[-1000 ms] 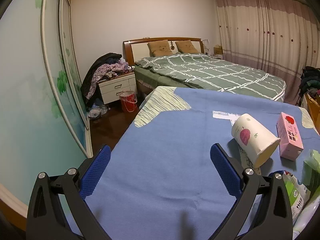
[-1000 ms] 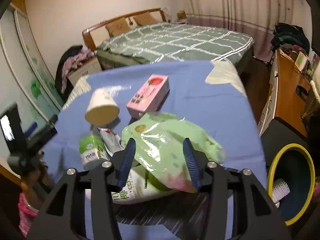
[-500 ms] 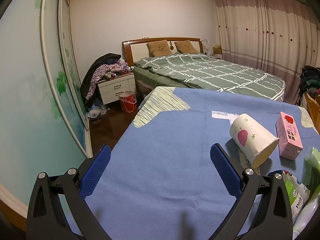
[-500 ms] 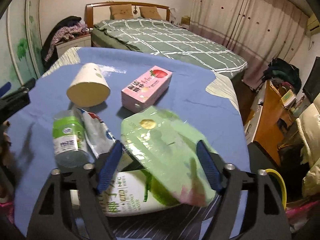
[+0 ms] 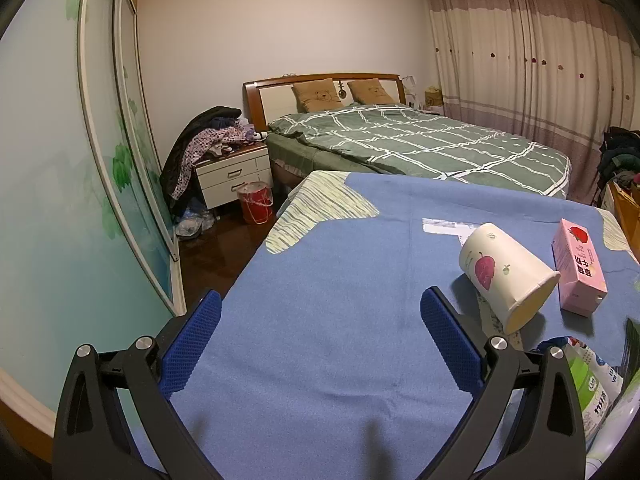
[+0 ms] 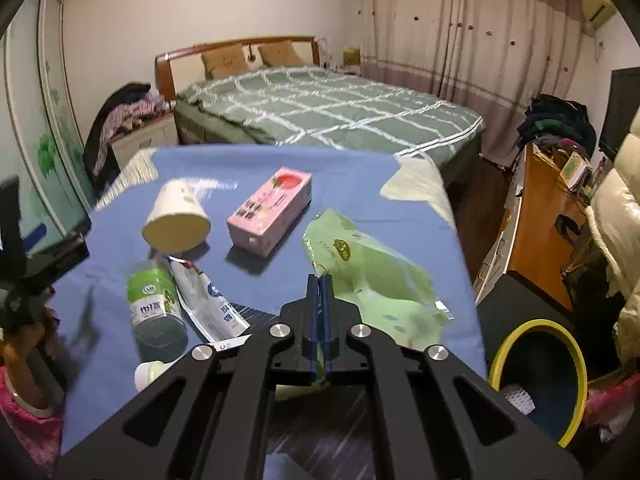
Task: Collect trash
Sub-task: 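Grasp the green plastic bag with the right gripper and lift it, then carry the green bag over the bin and open the right gripper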
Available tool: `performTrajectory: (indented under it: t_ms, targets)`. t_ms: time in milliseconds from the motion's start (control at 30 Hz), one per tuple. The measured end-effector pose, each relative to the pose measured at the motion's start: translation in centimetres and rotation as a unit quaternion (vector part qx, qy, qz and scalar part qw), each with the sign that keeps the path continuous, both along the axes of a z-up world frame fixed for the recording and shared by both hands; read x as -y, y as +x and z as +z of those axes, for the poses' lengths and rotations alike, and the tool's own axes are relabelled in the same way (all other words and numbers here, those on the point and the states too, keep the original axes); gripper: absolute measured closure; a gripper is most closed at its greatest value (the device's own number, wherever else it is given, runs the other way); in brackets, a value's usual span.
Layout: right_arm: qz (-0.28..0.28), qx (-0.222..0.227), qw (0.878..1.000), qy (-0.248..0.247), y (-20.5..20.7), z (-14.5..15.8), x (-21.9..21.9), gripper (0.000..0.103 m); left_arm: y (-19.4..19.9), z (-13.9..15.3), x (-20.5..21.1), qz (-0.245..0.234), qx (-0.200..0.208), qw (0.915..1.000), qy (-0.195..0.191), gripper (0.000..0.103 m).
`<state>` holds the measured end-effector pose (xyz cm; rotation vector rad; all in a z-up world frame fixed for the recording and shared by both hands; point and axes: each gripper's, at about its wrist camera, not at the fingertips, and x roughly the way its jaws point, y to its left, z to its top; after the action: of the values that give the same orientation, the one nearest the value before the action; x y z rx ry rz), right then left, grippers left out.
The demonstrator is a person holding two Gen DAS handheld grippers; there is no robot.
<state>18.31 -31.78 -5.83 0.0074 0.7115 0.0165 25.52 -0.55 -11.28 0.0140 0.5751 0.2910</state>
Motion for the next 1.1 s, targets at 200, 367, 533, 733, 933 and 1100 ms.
performTrajectory:
  t_ms: [200,367,533,733,933,1100]
  targets:
    - [-0.021,0.040,0.999,0.029,-2.9,2.7,2.9,0.102,0.1,0.0,-0.1,0.000,0.000,1.0000,0.000,0.005]
    - [-0.043,0.063,0.996,0.044,-4.8,4.2,5.6,0.102,0.1,0.1,-0.1,0.000,0.001,1.0000,0.001,0.005]
    - [-0.079,0.075,0.993,0.049,-6.5,4.6,8.4,0.102,0.0,0.0,-0.1,0.000,-0.001,1.0000,0.001,0.005]
    - [-0.144,0.076,0.985,0.053,-8.5,4.2,13.1,0.102,0.1,0.0,-0.1,-0.002,-0.002,1.0000,0.004,0.005]
    - [-0.217,0.070,0.973,0.043,-10.4,3.0,17.7,0.102,0.1,-0.2,-0.1,-0.004,-0.004,1.0000,0.005,0.005]
    - [-0.280,0.039,0.959,0.016,-10.1,0.8,21.2,0.102,0.2,-0.3,-0.2,-0.006,-0.004,1.0000,0.005,0.005]
